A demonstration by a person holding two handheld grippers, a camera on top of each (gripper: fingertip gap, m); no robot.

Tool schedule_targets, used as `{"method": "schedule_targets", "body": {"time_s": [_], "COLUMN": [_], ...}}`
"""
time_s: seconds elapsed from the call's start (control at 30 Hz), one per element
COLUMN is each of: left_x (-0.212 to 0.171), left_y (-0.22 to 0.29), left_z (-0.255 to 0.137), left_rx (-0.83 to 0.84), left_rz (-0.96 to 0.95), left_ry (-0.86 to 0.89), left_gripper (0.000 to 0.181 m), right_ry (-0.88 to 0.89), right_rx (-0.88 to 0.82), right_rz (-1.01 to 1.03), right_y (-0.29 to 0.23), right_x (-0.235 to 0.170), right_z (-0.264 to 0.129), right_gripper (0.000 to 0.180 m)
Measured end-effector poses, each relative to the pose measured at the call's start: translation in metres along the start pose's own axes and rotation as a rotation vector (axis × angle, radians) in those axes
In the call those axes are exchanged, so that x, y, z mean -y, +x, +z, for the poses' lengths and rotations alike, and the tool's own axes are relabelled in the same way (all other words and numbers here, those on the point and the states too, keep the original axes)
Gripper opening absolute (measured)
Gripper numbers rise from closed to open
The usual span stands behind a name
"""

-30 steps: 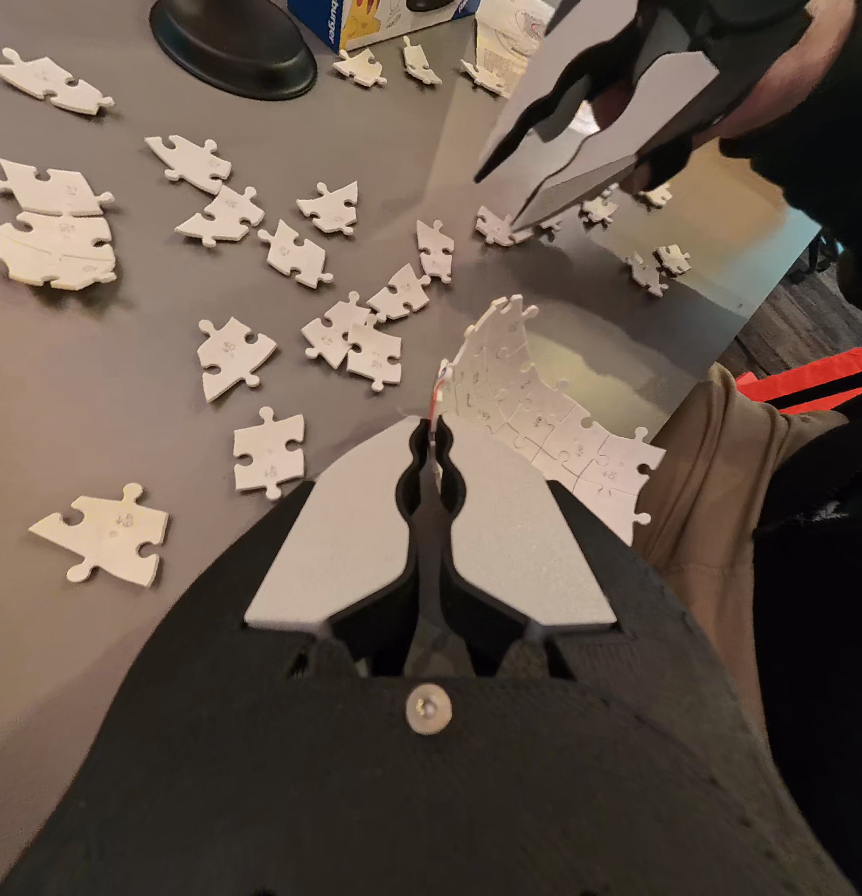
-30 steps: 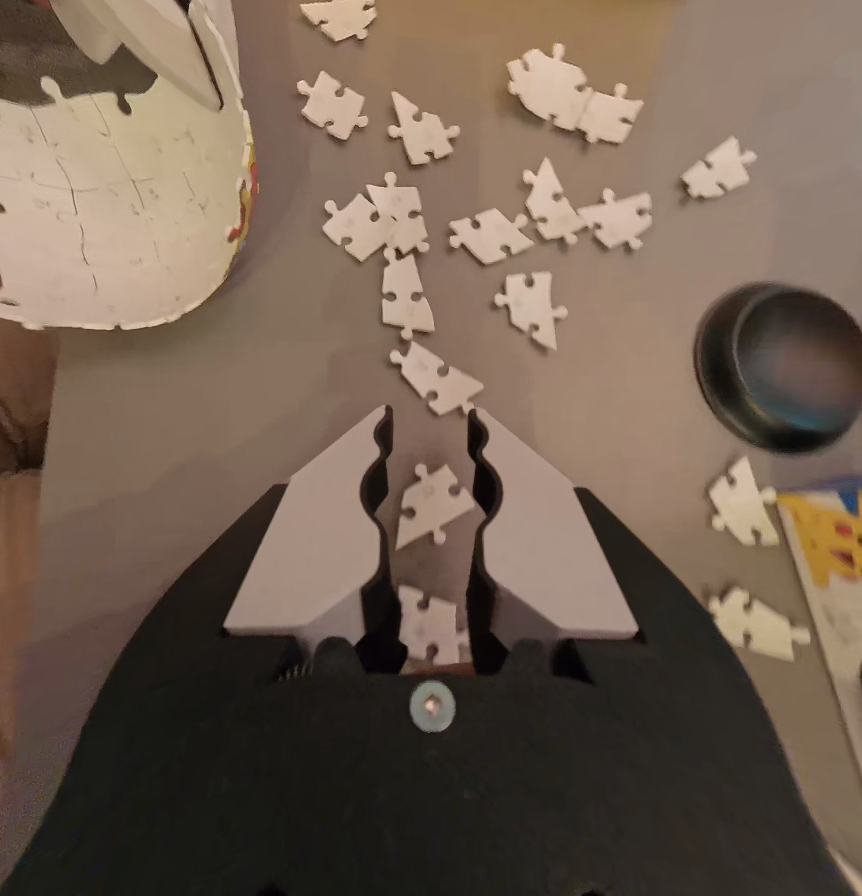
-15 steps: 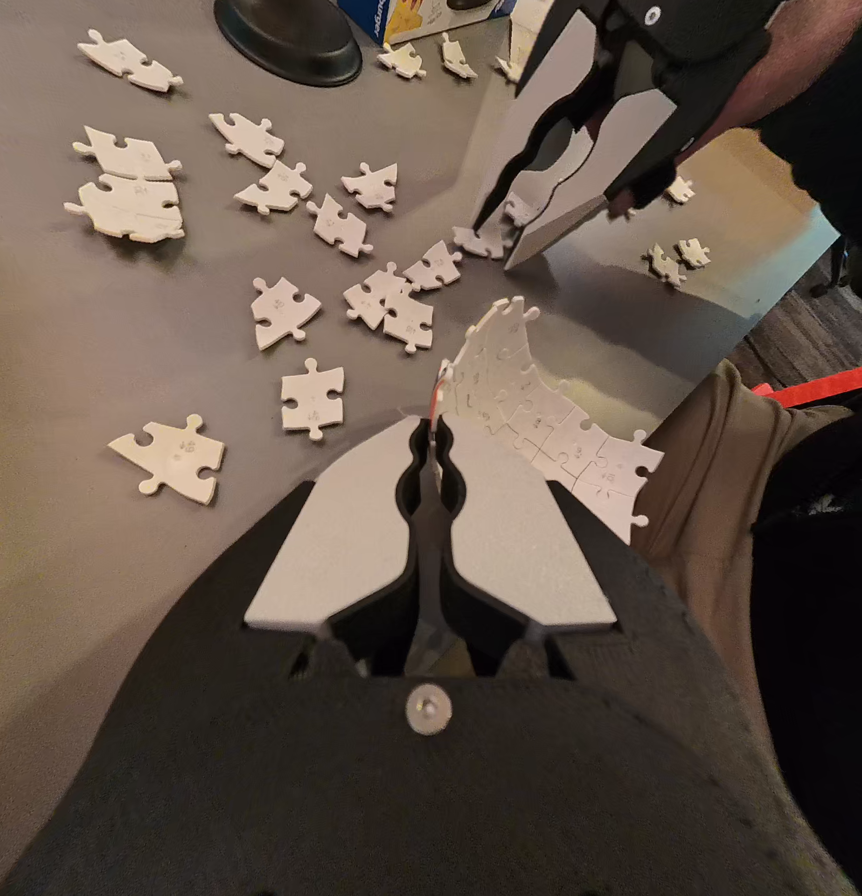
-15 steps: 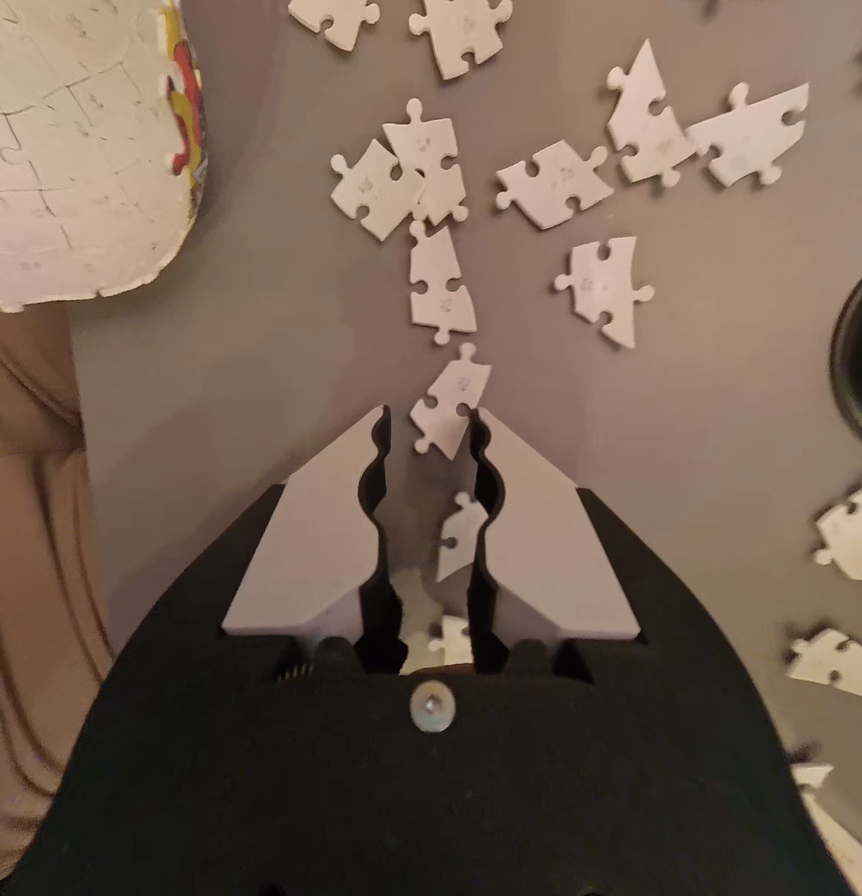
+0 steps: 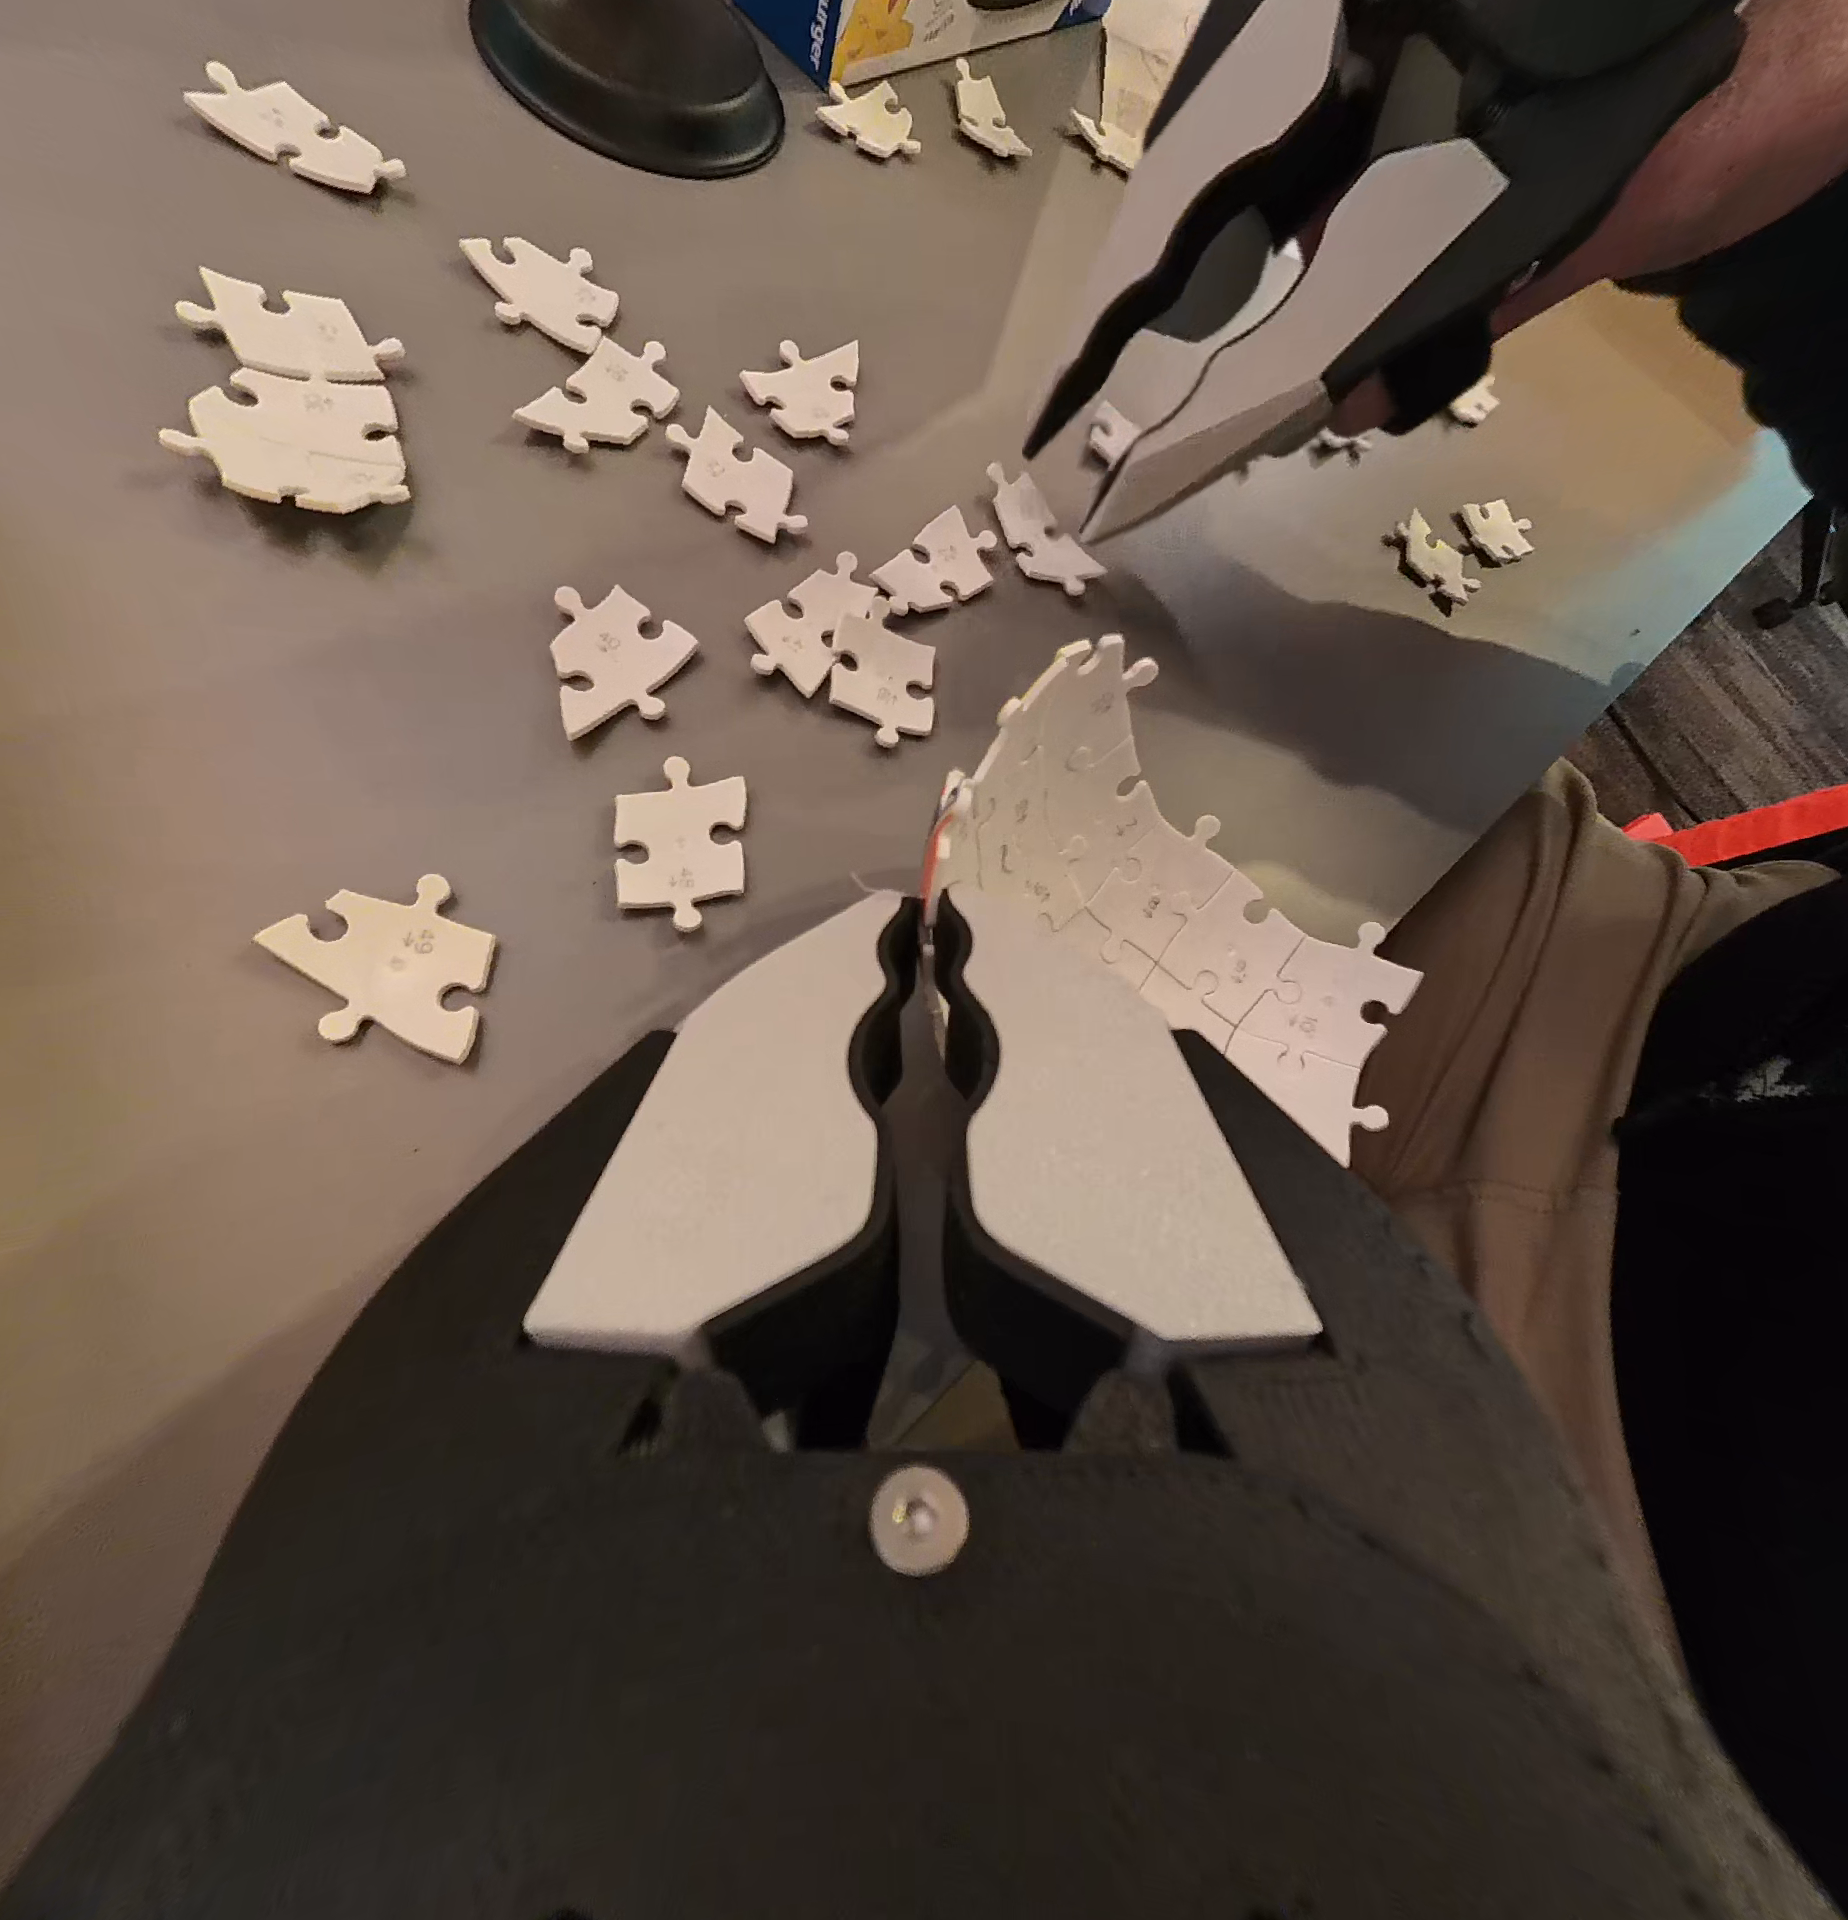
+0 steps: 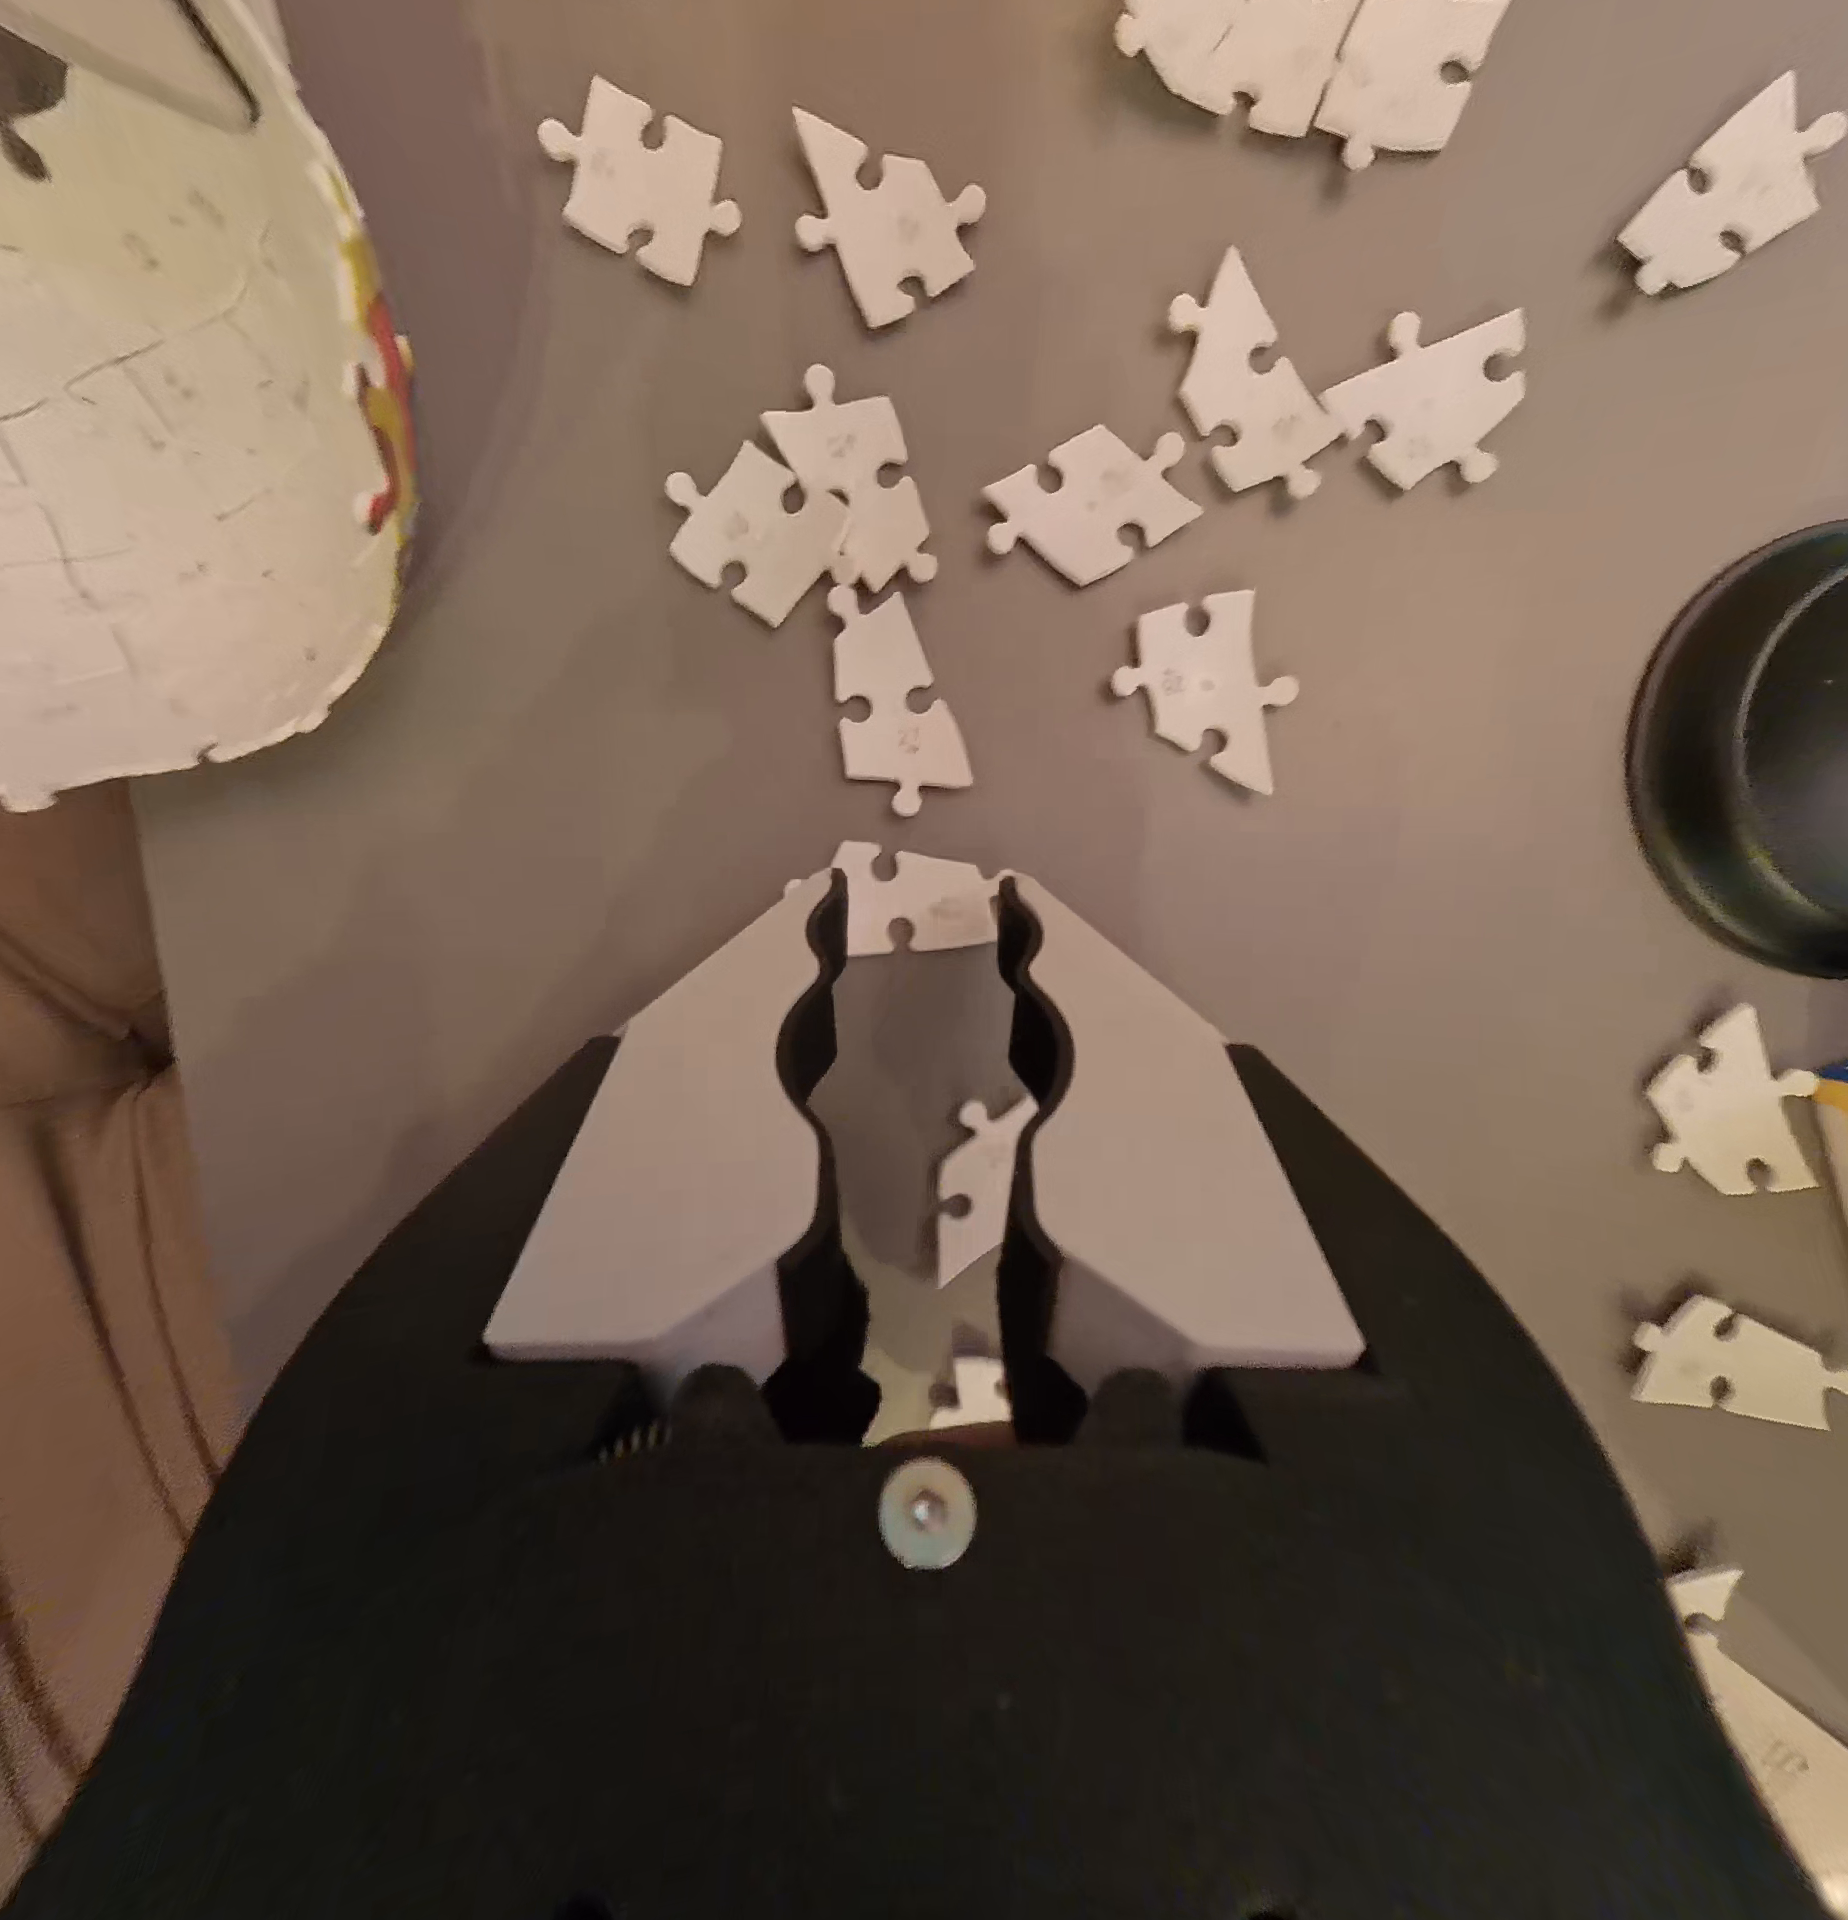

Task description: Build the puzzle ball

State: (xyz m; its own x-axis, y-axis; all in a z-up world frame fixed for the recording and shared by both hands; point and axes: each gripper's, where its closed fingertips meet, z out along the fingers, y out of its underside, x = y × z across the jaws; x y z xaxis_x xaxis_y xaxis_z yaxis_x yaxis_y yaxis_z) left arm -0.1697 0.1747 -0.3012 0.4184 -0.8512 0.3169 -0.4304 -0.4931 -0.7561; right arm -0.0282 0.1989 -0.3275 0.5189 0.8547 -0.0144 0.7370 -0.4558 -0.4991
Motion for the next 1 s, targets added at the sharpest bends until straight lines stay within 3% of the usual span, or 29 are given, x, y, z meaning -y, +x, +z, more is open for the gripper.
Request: {"method": "schedule_targets", "body": {"time_s": [0.23,0.7,0.77,1.0], "left_x": [-0.001,-0.004,-0.004,0.003], "left_y": [-0.001,-0.006,-0.005,-0.010], "left_z": [-0.002,-0.007,-0.007,-0.014], "left_rx": [0.002,0.011,0.009,0.008], "left_rz": [-0.002,-0.005,-0.005,-0.033], "left_ry": [-0.003,-0.007,-0.007,0.046], "left_gripper": [0.003,0.003,0.003,0.002], "right_ry": [-0.027,-0.045,-0.037,0.103], "right_rx": [0.033,0.199,0.218,0.205], "right_rz": [-0.024,-0.092,-0.107,-0.066], "right_y": [-0.010,-0.058,-0.065,-0.057], "right_x": [-0.007,-0.014,-0.015,0.005], "right_z": [0.009,0.005,0.004,-0.009], "right_gripper": [0.011,0.010,0.017,0.024]}}
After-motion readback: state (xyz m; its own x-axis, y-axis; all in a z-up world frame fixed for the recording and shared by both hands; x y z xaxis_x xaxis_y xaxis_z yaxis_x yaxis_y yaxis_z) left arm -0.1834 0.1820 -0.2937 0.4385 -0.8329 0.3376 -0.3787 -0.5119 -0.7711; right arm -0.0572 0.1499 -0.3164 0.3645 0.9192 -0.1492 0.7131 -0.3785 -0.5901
